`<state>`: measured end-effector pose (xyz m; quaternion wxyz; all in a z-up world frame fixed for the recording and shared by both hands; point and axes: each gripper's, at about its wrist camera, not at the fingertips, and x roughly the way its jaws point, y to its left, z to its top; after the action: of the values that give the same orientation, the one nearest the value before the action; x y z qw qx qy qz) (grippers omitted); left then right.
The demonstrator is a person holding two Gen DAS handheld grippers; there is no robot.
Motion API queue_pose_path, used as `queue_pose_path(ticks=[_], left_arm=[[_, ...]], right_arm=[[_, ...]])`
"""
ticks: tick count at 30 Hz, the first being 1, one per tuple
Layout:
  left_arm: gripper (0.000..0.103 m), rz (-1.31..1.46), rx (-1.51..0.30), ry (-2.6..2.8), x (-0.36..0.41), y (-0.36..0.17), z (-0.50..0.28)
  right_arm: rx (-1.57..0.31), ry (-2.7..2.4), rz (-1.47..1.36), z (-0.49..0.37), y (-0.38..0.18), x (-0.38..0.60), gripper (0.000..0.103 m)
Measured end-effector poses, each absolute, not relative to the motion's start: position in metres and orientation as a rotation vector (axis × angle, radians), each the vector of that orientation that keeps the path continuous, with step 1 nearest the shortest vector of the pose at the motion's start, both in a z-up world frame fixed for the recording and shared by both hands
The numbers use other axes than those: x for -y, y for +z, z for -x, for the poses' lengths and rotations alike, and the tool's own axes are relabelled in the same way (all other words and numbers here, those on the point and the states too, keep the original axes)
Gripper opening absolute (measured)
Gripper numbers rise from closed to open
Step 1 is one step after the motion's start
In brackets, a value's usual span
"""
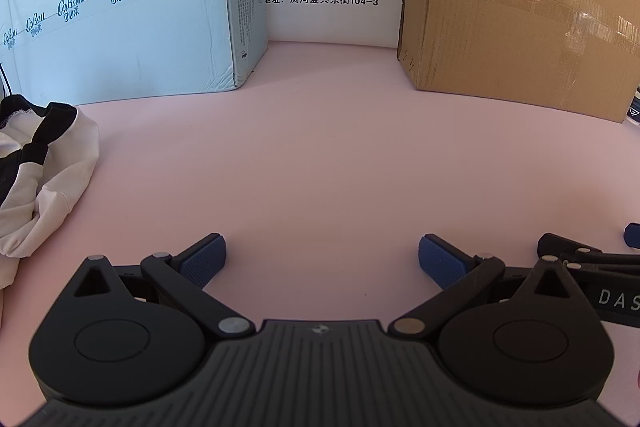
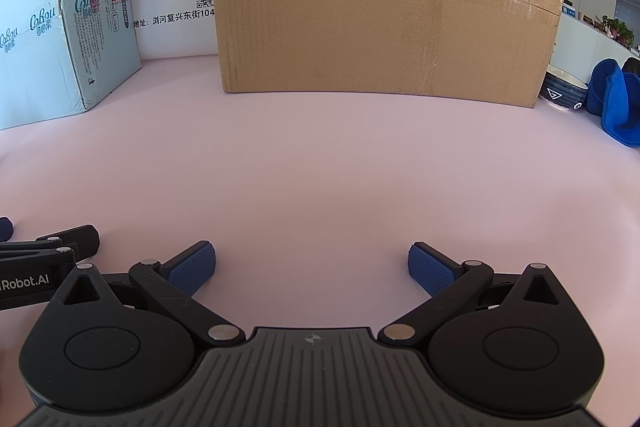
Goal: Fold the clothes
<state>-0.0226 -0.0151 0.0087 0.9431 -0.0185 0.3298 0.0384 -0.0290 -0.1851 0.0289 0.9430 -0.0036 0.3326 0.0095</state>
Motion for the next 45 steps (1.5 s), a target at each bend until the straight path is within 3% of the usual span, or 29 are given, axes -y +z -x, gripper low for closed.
queue_pose_path(ticks=[45], left_arm=[[0.103,0.037,-0.673,0.079,0.0155,0.0093,0.0214]], right_arm=[[-0.679,0.018,0.011,0.0271,0.0289,0.1815,0.103]])
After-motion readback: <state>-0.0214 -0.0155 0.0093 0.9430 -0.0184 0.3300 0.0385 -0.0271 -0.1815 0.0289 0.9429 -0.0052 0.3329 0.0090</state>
